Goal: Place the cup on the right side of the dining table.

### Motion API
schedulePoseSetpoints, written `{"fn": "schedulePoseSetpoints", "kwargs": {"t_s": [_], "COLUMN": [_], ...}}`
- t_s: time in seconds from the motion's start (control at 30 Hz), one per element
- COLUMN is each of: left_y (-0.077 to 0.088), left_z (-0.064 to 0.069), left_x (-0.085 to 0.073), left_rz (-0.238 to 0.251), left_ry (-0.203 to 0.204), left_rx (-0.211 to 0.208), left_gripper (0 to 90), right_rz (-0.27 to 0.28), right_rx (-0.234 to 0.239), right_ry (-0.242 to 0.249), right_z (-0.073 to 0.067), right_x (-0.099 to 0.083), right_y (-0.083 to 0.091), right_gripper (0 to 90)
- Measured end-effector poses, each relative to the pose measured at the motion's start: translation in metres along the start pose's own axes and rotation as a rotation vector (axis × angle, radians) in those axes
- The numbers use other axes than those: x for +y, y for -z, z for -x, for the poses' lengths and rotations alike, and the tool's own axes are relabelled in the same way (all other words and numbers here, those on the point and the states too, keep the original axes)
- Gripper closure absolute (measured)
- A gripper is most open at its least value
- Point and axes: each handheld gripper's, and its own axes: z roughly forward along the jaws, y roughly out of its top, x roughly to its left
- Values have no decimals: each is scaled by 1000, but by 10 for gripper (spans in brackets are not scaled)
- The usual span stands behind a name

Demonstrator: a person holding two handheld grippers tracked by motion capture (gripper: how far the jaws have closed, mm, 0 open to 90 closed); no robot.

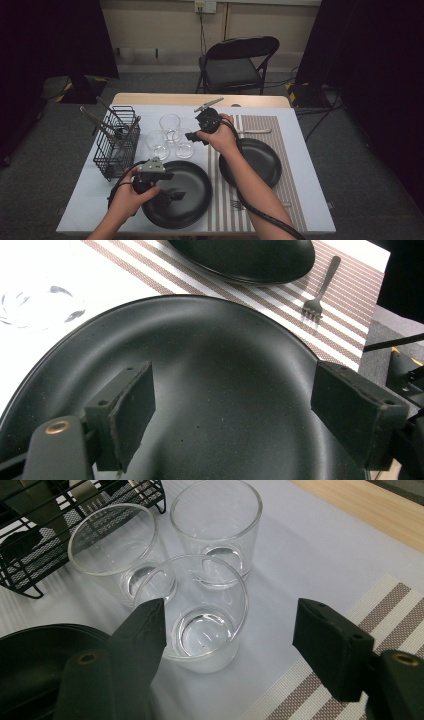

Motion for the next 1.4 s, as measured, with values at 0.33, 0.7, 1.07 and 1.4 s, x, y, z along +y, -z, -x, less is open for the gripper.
{"fn": "schedulePoseSetpoints", "kwargs": {"t_s": [0.33, 0.7, 1.07, 1.4], "left_y": [0, -1, 0, 0], "left_z": [-1, -1, -2, -2], "left_x": [0, -1, -3, -3], "left_rz": [2, 8, 3, 2], "left_ry": [4, 11, 11, 12], "left_rx": [-8, -13, -12, -18], "left_gripper": [177, 177, 177, 177], "right_rz": [2, 0, -11, -5], "right_rx": [-5, 1, 2, 3], "right_ry": [-19, -33, -47, -49], "right_z": [5, 5, 4, 6], "right_x": [6, 7, 4, 2], "right_y": [-6, -17, -33, -39], "right_gripper": [288, 294, 320, 359]}}
